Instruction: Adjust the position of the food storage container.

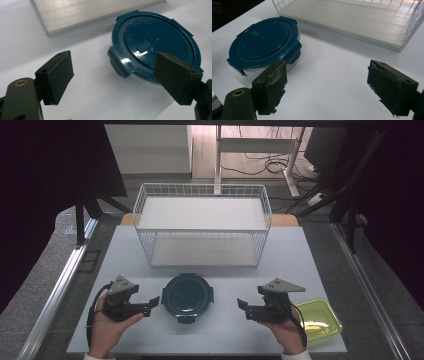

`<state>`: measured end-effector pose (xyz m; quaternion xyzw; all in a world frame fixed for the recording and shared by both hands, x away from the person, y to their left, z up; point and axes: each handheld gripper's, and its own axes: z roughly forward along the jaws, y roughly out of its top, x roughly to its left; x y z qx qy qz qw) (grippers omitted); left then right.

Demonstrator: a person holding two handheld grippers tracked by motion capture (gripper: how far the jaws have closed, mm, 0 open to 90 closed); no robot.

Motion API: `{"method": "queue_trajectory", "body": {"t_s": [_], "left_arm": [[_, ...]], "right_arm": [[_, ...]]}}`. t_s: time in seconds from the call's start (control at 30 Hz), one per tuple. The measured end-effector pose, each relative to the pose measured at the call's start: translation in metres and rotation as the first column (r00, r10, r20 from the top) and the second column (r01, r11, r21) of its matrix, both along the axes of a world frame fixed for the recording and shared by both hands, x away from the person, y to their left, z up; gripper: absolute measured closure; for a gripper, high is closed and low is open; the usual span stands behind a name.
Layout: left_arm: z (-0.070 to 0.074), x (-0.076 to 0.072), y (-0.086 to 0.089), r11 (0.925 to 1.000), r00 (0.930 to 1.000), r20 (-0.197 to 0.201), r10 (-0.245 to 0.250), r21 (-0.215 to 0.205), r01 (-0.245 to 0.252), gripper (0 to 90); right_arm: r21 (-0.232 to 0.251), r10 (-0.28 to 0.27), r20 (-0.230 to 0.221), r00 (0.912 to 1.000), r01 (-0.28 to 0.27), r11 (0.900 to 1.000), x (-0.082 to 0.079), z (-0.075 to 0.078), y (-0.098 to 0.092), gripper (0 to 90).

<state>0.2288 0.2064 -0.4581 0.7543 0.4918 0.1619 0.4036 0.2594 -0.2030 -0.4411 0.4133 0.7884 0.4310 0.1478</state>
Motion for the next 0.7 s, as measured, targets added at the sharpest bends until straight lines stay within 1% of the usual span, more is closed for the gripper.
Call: {"method": "queue_trajectory", "body": {"t_s": [0.1, 0.13, 0.17, 0.2, 0.23, 0.3, 0.43, 0.47, 0.5, 0.57, 0.6, 0.63, 0.7], "left_arm": [[-0.001, 0.003, 0.002, 0.9998, 0.9999, 0.000, 0.017, -0.005, -0.017, 16.0], [-0.002, 0.004, 0.003, 0.9997, 0.9997, -0.002, 0.025, 0.006, -0.025, 16.4], [-0.002, 0.005, 0.003, 0.9991, 0.9992, -0.009, 0.040, 0.016, -0.040, 19.0], [-0.002, 0.005, 0.003, 0.9991, 0.9992, -0.009, 0.040, 0.016, -0.040, 21.0], [-0.002, 0.004, 0.003, 0.9980, 0.9982, -0.005, 0.059, 0.024, -0.059, 20.7], [-0.001, 0.003, 0.003, 0.9982, 0.9986, 0.001, 0.053, 0.028, -0.053, 21.0], [0.002, 0.001, 0.000, 0.9985, 0.9991, -0.005, 0.042, 0.036, -0.041, 21.9], [0.002, 0.001, 0.000, 0.9984, 0.9989, -0.016, 0.043, 0.038, -0.042, 21.9], [0.003, 0.002, 0.000, 0.9985, 0.9986, -0.033, 0.041, 0.037, -0.040, 24.9], [0.003, 0.004, 0.003, 0.9993, 0.9966, -0.075, 0.035, 0.018, -0.033, 25.8], [0.004, 0.007, 0.004, 0.9994, 0.9953, -0.090, 0.035, 0.012, -0.034, 26.5], [0.005, 0.011, 0.008, 0.9987, 0.9918, -0.117, 0.051, 0.013, -0.050, 29.2], [0.005, 0.015, 0.010, 0.9982, 0.9893, -0.133, 0.059, 0.018, -0.057, 31.8]], "right_arm": [[0.009, 0.001, -0.003, 1.0000, -0.001, 1.000, 0.002, 0.000, -0.001, 16.1], [0.008, 0.001, -0.003, 1.0000, -0.001, 1.000, 0.003, -0.001, -0.001, 16.1], [0.006, 0.001, -0.007, 1.0000, -0.001, 1.000, 0.004, -0.002, -0.001, 16.1], [0.006, 0.001, -0.007, 1.0000, -0.001, 1.000, 0.004, -0.002, -0.001, 16.1], [-0.005, 0.001, -0.007, 1.0000, -0.001, 1.000, 0.004, -0.004, 0.000, 16.1], [-0.001, 0.005, -0.010, 0.9999, -0.005, 1.000, 0.004, -0.005, -0.001, 16.1], [-0.009, 0.001, -0.011, 0.9999, -0.001, 1.000, 0.003, -0.006, 0.000, 16.1], [-0.009, 0.001, -0.011, 0.9999, -0.001, 1.000, 0.003, -0.006, 0.000, 16.1], [-0.007, 0.002, -0.010, 0.9999, -0.002, 1.000, 0.002, -0.005, -0.001, 16.1], [-0.006, 0.000, -0.009, 1.0000, 0.000, 1.000, 0.002, -0.005, -0.001, 16.1], [-0.004, -0.001, -0.011, 0.9999, 0.001, 1.000, 0.002, -0.004, -0.002, 16.1], [-0.005, -0.004, -0.011, 0.9999, 0.004, 1.000, 0.003, -0.005, -0.003, 16.1], [-0.007, -0.010, -0.016, 0.9998, 0.010, 1.000, 0.004, -0.005, -0.004, 16.1]]}}
